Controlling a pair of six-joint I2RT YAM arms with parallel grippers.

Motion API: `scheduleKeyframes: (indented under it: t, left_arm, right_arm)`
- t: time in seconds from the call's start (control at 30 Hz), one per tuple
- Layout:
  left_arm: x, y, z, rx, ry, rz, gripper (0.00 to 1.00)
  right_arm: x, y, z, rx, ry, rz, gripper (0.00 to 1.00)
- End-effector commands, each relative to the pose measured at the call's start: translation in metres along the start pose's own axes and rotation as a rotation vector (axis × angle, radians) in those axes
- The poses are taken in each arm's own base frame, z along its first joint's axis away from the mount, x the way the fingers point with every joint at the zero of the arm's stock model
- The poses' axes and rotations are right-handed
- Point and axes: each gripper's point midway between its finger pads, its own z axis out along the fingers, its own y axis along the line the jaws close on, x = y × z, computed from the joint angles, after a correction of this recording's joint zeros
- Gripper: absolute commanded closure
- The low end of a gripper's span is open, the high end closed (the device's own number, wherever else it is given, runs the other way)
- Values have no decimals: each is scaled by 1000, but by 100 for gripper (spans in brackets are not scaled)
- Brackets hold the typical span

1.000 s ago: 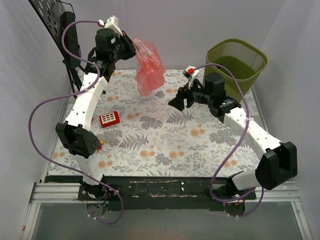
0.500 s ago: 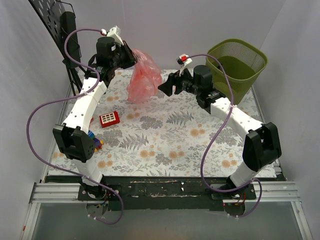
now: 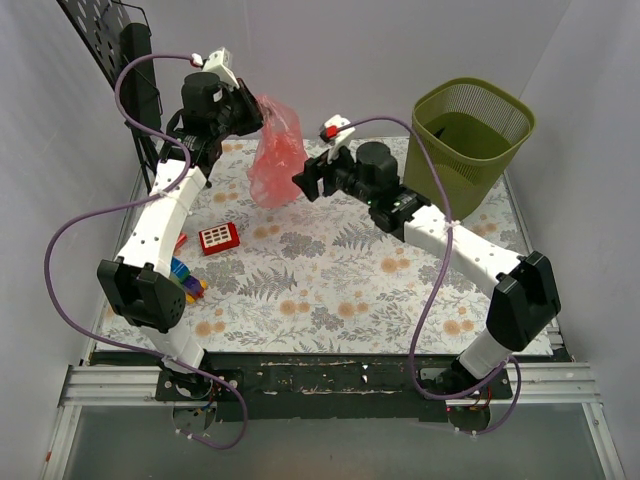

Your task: Put the trash bags into the trash bin

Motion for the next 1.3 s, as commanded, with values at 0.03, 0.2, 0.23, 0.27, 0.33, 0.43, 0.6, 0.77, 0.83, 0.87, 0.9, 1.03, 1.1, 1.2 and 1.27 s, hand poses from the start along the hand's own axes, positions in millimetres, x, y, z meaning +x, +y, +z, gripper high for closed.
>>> scheduleKeyframes:
  t: [0.03,0.2,0.23,0.27,0.33,0.43,0.6,0.77,0.83,0.87,0.9,1.03,1.1,1.2,1.27]
  left_arm:
    - [-25,-5,-8,-10,-66,-1,100]
    - [-23,1,-10,-26,-65,-18,100]
    - [-23,3,-11,-35,-66,-19,100]
    - [-24,5,-11,-53,-73,-26,100]
    - [-28,16,-12,-115,-95,-25,100]
    - [-35,32,-16,-212,-134,-37,100]
    - [-37,19,-22,-151,-132,-62,100]
    - [-39,21,-25,-170,-139,-58,100]
    - [-41,19,-24,-164,-142,-70,100]
    - [-43,17,-25,-157,-145,-80,100]
    - [-45,14,-25,-148,-148,-84,100]
    - [-56,9,-24,-137,-172,-91,100]
    - [-62,6,-24,-131,-185,-96,100]
    - [-69,-1,-29,-109,-199,-98,100]
    - [-70,-10,-34,-73,-191,-94,100]
  right_arm:
    - [-61,1,-7,196,-155,-237,22]
    - [-75,13,-15,230,-170,-338,22]
    - [-79,14,-17,245,-176,-361,22]
    - [-82,16,-18,256,-180,-381,22]
    - [-89,18,-21,294,-195,-416,20]
    - [-97,24,-21,300,-212,-439,20]
    - [-96,26,-11,303,-209,-445,18]
    - [-113,42,-5,260,-242,-474,16]
    - [-113,54,-3,236,-250,-513,16]
    - [-110,57,-2,236,-250,-525,15]
    - [-107,59,1,241,-248,-535,14]
    - [-100,66,10,246,-245,-562,13]
    - [-98,67,14,254,-245,-581,13]
    - [-98,59,18,312,-253,-601,12]
    - [-103,51,18,359,-273,-632,11]
